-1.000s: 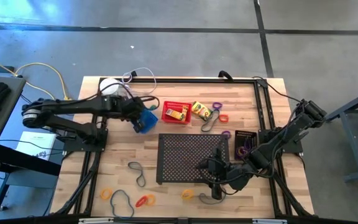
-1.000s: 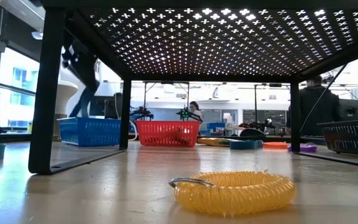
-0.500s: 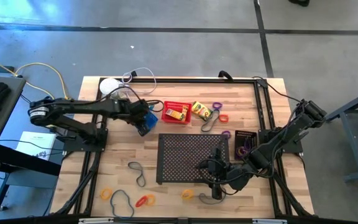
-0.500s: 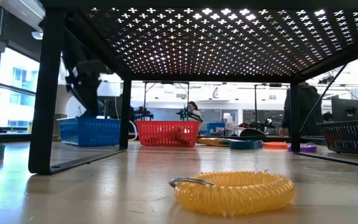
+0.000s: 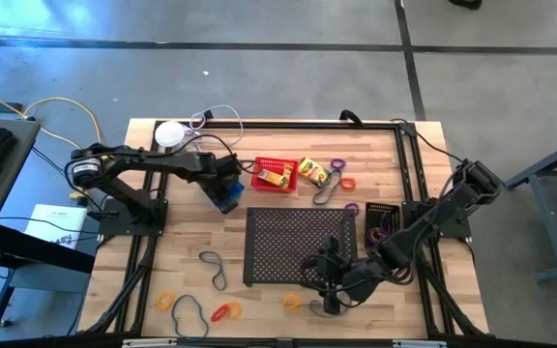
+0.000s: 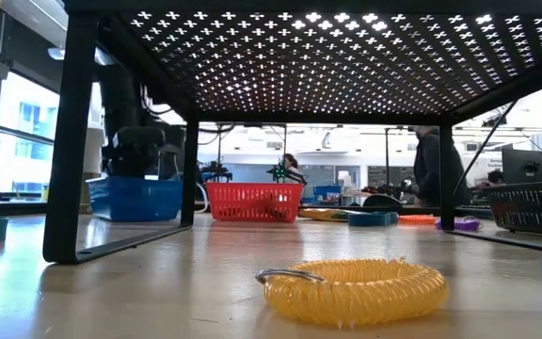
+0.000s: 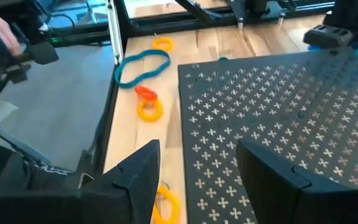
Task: Pick & Place Office Desk Supplies
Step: Put the blue rubber band into the blue bin
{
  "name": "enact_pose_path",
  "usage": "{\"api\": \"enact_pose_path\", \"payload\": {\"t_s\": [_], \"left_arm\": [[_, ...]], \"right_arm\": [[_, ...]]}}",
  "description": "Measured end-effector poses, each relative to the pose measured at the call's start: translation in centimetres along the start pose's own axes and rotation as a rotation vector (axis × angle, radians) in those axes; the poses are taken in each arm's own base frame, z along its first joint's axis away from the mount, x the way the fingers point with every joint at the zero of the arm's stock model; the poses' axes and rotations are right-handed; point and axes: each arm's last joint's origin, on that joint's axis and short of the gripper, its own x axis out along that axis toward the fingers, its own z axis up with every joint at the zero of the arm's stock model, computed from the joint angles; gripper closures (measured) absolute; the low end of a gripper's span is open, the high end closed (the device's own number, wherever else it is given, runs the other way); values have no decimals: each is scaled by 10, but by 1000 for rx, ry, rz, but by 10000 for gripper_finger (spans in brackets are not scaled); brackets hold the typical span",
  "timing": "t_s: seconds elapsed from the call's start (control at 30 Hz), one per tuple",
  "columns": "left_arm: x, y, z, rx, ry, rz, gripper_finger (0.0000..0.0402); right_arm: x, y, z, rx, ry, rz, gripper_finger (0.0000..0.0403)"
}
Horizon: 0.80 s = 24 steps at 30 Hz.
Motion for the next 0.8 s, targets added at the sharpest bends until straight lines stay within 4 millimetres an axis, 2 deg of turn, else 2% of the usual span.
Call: {"api": "enact_pose_path", "payload": {"t_s": [0.17,0.5,0.8], "left_arm": [[7,3,2,-12,40,-66,401],[7,1,1,-18,69,-170,400],[7,2,4,-21,33,-121,399]], "right_arm": [[3,2,7,17,-52,42,203],[3,4,9,-14,-72,58,203],[3,4,9,-31,-73,58,203]]}}
